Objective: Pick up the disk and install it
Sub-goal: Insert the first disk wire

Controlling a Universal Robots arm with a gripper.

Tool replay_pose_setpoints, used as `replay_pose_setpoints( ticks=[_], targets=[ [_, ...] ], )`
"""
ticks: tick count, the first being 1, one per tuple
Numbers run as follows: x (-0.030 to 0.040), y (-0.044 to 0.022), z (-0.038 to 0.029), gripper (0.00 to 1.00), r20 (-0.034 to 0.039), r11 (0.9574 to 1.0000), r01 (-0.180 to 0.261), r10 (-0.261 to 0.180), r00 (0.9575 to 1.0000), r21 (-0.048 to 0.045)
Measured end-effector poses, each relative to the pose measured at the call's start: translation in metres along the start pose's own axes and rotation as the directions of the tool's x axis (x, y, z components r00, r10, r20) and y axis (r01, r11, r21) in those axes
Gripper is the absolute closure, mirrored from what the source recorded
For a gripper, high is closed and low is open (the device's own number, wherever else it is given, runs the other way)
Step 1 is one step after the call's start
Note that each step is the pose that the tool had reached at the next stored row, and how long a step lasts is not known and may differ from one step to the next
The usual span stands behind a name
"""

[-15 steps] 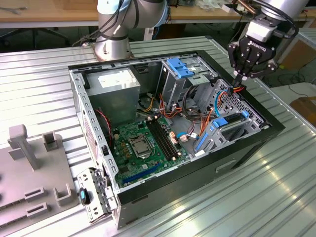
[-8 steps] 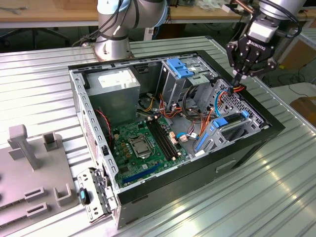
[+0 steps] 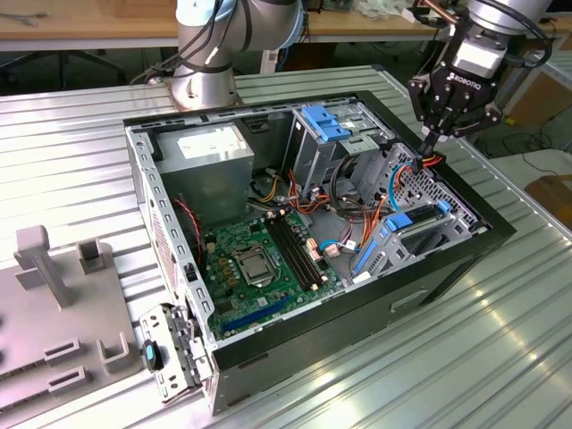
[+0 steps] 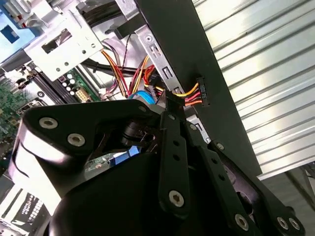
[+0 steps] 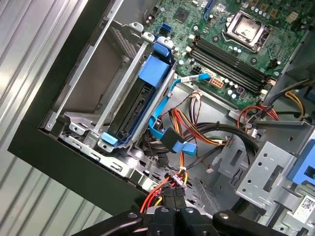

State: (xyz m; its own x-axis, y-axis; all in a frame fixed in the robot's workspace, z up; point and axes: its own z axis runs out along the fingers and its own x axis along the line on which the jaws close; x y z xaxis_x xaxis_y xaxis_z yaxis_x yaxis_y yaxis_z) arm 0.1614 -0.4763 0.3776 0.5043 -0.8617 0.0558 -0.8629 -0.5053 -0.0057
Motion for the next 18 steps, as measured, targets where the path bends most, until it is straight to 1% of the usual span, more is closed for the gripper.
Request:
replay_pose_setpoints(
  ticks=[3, 6, 8, 9, 10, 12, 14, 18],
  targets=[
    [-0.0007, -0.0008, -0.0003, 0.89, -0.0098, 1.0, 0.006, -0.006, 0.9999, 0.0018],
    [-0.0014, -0.0013, -0.0005, 0.89, -0.027, 0.9999, 0.012, -0.012, 0.9996, -0.002],
    [-0.0014, -0.0012, -0.0004, 0.89, -0.0334, 0.9997, 0.025, -0.025, 0.9991, -0.0034],
    [-0.0014, -0.0012, -0.0005, 0.89, -0.0376, 0.9988, 0.049, -0.049, 0.9981, -0.003],
    [-0.0013, -0.0012, -0.0004, 0.89, -0.0404, 0.9972, 0.074, -0.074, 0.9964, -0.0021],
    [-0.0014, -0.0012, -0.0005, 0.89, -0.0443, 0.9943, 0.106, -0.106, 0.9933, -0.0015],
    [-0.0014, -0.0012, -0.0005, 0.89, -0.0502, 0.9886, 0.15, -0.15, 0.9874, -0.0014],
    [-0.0014, -0.0012, -0.0004, 0.89, -0.0555, 0.9801, 0.199, -0.198, 0.9786, -0.001]
  ],
)
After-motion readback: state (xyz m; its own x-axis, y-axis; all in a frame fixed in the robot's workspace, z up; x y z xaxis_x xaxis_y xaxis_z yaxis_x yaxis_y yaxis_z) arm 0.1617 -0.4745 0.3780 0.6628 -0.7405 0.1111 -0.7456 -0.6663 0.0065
